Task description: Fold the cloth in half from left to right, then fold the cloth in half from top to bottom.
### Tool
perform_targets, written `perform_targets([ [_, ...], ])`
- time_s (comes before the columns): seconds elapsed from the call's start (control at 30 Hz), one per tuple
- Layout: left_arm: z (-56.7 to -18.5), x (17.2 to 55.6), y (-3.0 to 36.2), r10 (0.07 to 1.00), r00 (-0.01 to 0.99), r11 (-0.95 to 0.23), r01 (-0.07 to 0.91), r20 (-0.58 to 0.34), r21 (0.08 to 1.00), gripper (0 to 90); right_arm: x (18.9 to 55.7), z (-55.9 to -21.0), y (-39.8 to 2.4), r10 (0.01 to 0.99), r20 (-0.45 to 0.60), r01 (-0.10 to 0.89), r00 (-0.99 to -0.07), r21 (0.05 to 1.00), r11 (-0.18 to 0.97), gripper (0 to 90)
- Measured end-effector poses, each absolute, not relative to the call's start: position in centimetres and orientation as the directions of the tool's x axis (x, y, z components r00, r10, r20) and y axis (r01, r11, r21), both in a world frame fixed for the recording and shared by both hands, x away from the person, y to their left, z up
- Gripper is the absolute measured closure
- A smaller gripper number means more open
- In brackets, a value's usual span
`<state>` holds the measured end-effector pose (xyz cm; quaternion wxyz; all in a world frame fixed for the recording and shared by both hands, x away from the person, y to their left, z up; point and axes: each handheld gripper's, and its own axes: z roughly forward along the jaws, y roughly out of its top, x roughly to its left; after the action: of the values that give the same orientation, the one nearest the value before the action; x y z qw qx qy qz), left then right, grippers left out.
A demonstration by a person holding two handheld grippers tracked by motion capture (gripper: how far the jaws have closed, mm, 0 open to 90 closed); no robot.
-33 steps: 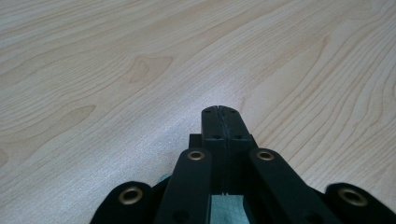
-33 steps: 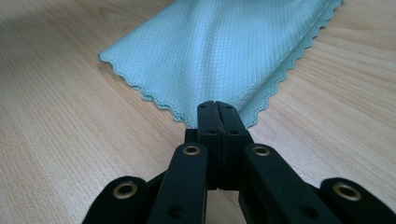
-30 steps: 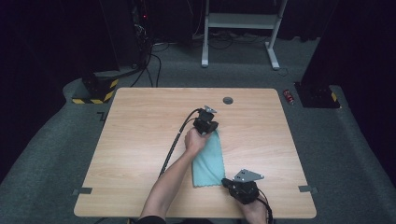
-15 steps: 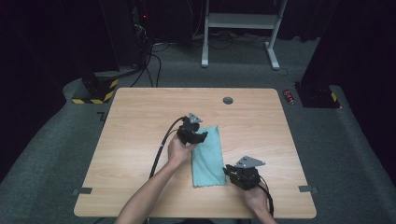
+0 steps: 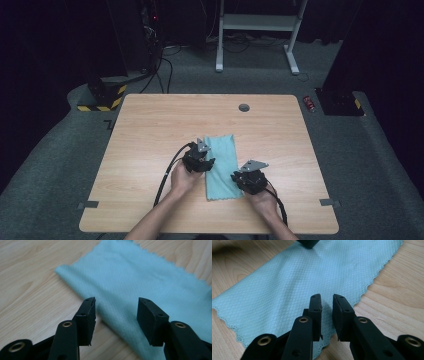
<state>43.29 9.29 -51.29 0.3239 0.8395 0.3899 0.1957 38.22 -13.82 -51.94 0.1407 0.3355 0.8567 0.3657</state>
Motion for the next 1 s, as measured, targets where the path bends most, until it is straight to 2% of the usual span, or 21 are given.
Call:
perform_targets([
  [0.23, -51.5, 42.9, 10.7, 0.800, 0.596, -0.466, 0.540, 0.072, 0.701, 48.7, 38.2, -52.0, -13.9, 0.674, -0.005, 0.461, -0.739, 0.726, 0.511, 77.4],
  [0.43, -50.9, 41.3, 11.7, 0.804, 0.595, -0.396, 0.563, -0.023, 0.725, 48.4, 38.2, -52.1, -13.9, 0.673, -0.013, 0.455, -0.739, 0.728, 0.513, 77.4],
  [0.47, -50.6, 40.5, 11.6, 0.795, 0.603, -0.363, 0.568, -0.073, 0.739, 47.5, 38.2, -52.1, -13.9, 0.672, -0.013, 0.453, -0.740, 0.730, 0.512, 77.4],
  [0.53, -50.5, 40.1, 11.5, 0.788, 0.610, -0.356, 0.566, -0.087, 0.743, 46.8, 38.2, -52.1, -13.9, 0.672, -0.014, 0.452, -0.740, 0.730, 0.513, 77.4],
  [0.7, -51.0, 38.9, 10.7, 0.781, 0.622, -0.404, 0.563, -0.048, 0.720, 45.0, 38.2, -52.1, -13.9, 0.671, -0.015, 0.450, -0.741, 0.730, 0.515, 77.6],
  [0.73, -51.6, 38.5, 10.6, 0.782, 0.623, -0.444, 0.562, -0.004, 0.697, 45.1, 38.2, -52.1, -14.0, 0.668, -0.018, 0.446, -0.744, 0.732, 0.515, 77.8],
  [1.0, -51.4, 37.3, 11.4, 0.779, 0.626, -0.479, 0.552, 0.041, 0.683, 44.5, 38.4, -52.1, -14.0, 0.668, -0.013, 0.449, -0.744, 0.730, 0.515, 77.6],
])
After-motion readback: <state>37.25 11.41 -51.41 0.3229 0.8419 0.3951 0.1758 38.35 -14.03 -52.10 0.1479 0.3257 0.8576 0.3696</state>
